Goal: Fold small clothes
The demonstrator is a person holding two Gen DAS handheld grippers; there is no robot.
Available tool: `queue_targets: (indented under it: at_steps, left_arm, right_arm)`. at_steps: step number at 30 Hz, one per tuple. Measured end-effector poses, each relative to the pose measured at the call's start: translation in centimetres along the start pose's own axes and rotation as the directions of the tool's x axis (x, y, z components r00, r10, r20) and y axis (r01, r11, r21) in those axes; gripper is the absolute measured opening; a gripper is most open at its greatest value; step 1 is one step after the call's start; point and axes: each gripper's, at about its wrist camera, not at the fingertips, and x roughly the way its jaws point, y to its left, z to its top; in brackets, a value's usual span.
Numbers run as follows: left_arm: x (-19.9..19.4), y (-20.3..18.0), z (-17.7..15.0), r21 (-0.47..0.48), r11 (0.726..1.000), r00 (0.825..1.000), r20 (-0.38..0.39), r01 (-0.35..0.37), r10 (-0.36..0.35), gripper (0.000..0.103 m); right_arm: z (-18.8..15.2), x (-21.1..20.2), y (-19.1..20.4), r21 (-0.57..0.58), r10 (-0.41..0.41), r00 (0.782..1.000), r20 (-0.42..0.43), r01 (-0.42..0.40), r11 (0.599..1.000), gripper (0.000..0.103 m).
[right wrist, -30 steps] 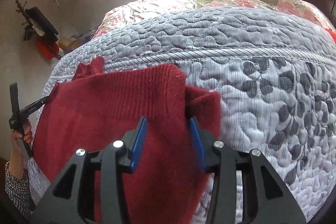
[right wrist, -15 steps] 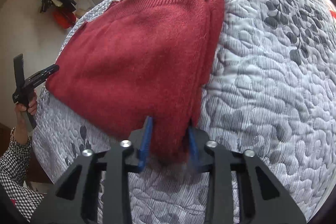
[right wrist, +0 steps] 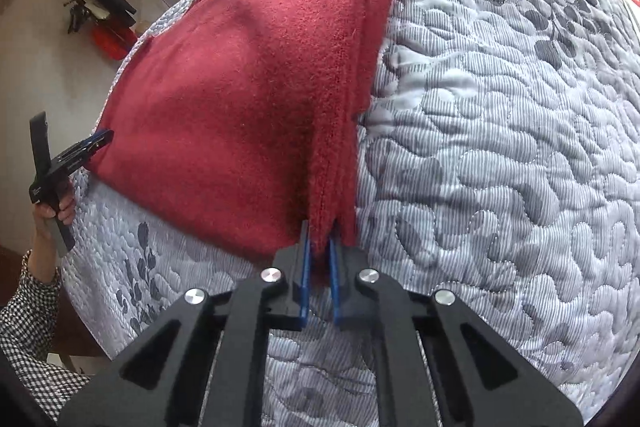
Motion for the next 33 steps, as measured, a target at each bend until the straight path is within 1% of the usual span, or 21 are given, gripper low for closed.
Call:
queue_targets:
  at_steps: [2, 4, 6, 8, 9, 10, 11, 14, 15, 17, 19, 22, 25, 27, 31, 33]
  left_arm:
    - [-0.6, 0.0, 0.4, -0.027, 1.000, 1.000, -0.002, 0.001, -0.001, 0.044]
    - [-1.5, -0.2, 1.2, -0.062, 0.997, 0.999, 0.014, 0.036, -0.035, 0.044]
    - [-2.1, -0.9, 2.1, -0.076, 0.995, 0.997, 0.032, 0.066, -0.063, 0.045]
    - [-2.1, -2.3, 3.2, -0.063, 0.994, 0.995, 0.041, 0.094, -0.091, 0.048]
    - [-2.0, -2.9, 3.7, -0.061, 0.993, 0.994, 0.041, 0.100, -0.098, 0.048]
    - [-1.9, -3.5, 4.1, -0.062, 0.992, 0.994, 0.041, 0.106, -0.104, 0.048]
    - [-1.5, -4.1, 4.6, -0.064, 0.990, 0.992, 0.040, 0.124, -0.122, 0.048]
    - [-0.3, -5.3, 5.5, -0.077, 0.985, 0.988, 0.019, 0.153, -0.152, 0.048]
    - [0.3, -5.7, 5.6, -0.078, 0.985, 0.988, 0.008, 0.152, -0.152, 0.048]
    - [1.5, -6.1, 5.9, -0.084, 0.988, 0.992, -0.014, 0.126, -0.128, 0.048]
    - [2.5, -6.4, 5.9, -0.085, 0.991, 0.994, -0.028, 0.100, -0.103, 0.048]
    - [3.8, -6.2, 5.8, -0.089, 0.993, 0.995, -0.046, 0.081, -0.085, 0.049]
    - [4.3, -6.0, 5.7, -0.096, 0.992, 0.995, -0.053, 0.084, -0.089, 0.050]
    - [4.5, -6.0, 5.6, -0.089, 0.993, 0.995, -0.055, 0.080, -0.085, 0.050]
    - [4.5, -6.0, 5.4, -0.080, 0.994, 0.995, -0.051, 0.078, -0.082, 0.049]
    - [4.6, -6.0, 5.4, -0.082, 0.993, 0.995, -0.049, 0.083, -0.087, 0.049]
  right_arm:
    - [0.4, -1.2, 0.2, -0.005, -0.001, 1.000, 0.023, 0.001, 1.000, 0.015]
    - [1.6, -2.3, 0.8, -0.028, -0.042, 0.997, 0.069, 0.044, 0.999, 0.024]
    - [3.3, -3.0, 0.8, -0.016, -0.041, 0.994, 0.101, 0.043, 0.999, 0.027]
    - [5.5, -3.2, 0.7, -0.010, -0.042, 0.991, 0.124, 0.044, 0.999, 0.028]
    - [6.8, -3.0, 0.6, -0.006, -0.057, 0.989, 0.133, 0.058, 0.998, 0.030]
    - [8.0, -2.5, 0.6, 0.003, -0.066, 0.989, 0.133, 0.066, 0.998, 0.033]
    - [9.3, -1.9, 0.2, 0.015, -0.072, 0.989, 0.126, 0.071, 0.997, 0.033]
    - [11.4, 0.1, -0.9, 0.060, -0.084, 0.993, 0.087, 0.079, 0.995, 0.033]
    - [11.9, 0.6, -1.3, 0.069, -0.089, 0.993, 0.075, 0.084, 0.994, 0.033]
    - [12.4, 1.4, -1.3, 0.070, -0.076, 0.995, 0.070, 0.071, 0.995, 0.025]
    - [12.8, 1.5, -1.1, 0.065, -0.066, 0.995, 0.076, 0.062, 0.996, 0.013]
    - [12.7, 0.9, -0.5, 0.044, -0.088, 0.992, 0.095, 0.084, 0.995, 0.009]
    - [12.4, 1.4, -1.5, 0.088, -0.112, 0.992, 0.066, 0.106, 0.990, 0.007]
    - [12.2, 2.6, -2.1, 0.102, -0.118, 0.992, 0.042, 0.114, 0.988, 0.007]
    - [11.6, 3.7, -2.2, 0.109, -0.126, 0.991, 0.056, 0.119, 0.987, 0.007]
    - [11.6, 3.7, -2.4, 0.124, -0.113, 0.992, 0.062, 0.105, 0.987, 0.007]
